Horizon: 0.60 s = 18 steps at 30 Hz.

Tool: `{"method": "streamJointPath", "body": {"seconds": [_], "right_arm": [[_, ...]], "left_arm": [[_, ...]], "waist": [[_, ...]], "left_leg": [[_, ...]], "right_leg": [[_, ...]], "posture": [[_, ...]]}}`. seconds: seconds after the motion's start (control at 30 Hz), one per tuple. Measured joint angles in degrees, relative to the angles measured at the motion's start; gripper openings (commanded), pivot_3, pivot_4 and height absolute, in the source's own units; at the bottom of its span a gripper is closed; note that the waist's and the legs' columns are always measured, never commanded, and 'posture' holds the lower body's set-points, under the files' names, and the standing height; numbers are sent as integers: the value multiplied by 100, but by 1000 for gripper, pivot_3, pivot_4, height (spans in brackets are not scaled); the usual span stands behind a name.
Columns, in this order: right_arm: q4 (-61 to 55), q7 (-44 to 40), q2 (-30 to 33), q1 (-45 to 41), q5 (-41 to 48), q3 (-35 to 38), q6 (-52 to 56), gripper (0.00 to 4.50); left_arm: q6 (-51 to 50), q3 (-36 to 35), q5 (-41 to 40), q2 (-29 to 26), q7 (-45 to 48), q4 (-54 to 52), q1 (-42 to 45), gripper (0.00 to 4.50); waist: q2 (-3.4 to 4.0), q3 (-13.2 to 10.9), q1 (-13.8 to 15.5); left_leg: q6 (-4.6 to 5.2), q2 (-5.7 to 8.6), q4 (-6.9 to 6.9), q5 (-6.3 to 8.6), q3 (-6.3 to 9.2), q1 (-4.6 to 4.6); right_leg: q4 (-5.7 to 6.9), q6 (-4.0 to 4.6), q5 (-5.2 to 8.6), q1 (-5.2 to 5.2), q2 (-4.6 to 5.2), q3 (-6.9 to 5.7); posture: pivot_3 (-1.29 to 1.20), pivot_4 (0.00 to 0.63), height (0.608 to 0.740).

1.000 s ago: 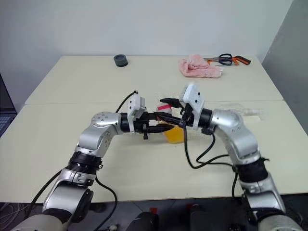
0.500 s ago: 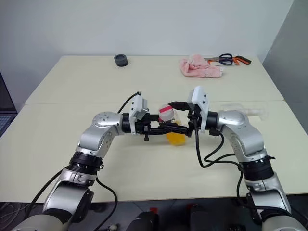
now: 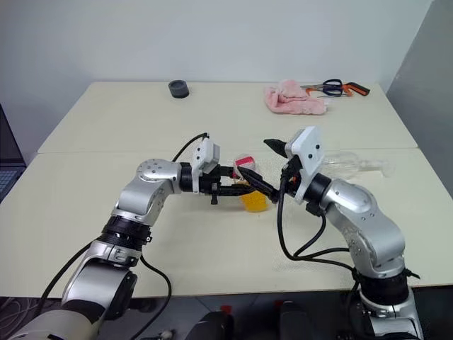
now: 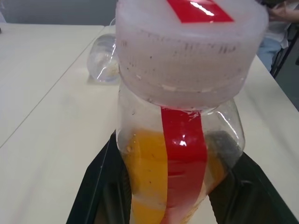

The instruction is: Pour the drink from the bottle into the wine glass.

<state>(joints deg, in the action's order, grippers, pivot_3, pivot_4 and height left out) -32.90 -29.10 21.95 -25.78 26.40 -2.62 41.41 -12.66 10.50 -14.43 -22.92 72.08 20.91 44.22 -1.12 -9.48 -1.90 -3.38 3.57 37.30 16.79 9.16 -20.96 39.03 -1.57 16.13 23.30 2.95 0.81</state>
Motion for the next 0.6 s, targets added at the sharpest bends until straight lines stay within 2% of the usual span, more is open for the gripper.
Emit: {"method": "streamJointPath", "body": {"seconds": [0.5, 0.6], "right_arm": [[-53, 719, -271, 29, -631, -786, 131, 4500], [-30, 787, -340, 29, -735, -808, 83, 3896]], "left_arm": [[71, 41, 58, 81, -15, 28, 0, 1706], [71, 41, 59, 80, -15, 27, 0, 1706]], "waist": [[0, 0, -4], [0, 0, -4]], "left_leg": [[0, -1, 0, 0, 1, 0], [0, 0, 0, 0, 1, 1]], "right_leg": [[0, 0, 0, 0, -1, -1], [1, 0, 0, 0, -1, -1]], "posture": [[0, 150, 740], [0, 150, 740]]}}
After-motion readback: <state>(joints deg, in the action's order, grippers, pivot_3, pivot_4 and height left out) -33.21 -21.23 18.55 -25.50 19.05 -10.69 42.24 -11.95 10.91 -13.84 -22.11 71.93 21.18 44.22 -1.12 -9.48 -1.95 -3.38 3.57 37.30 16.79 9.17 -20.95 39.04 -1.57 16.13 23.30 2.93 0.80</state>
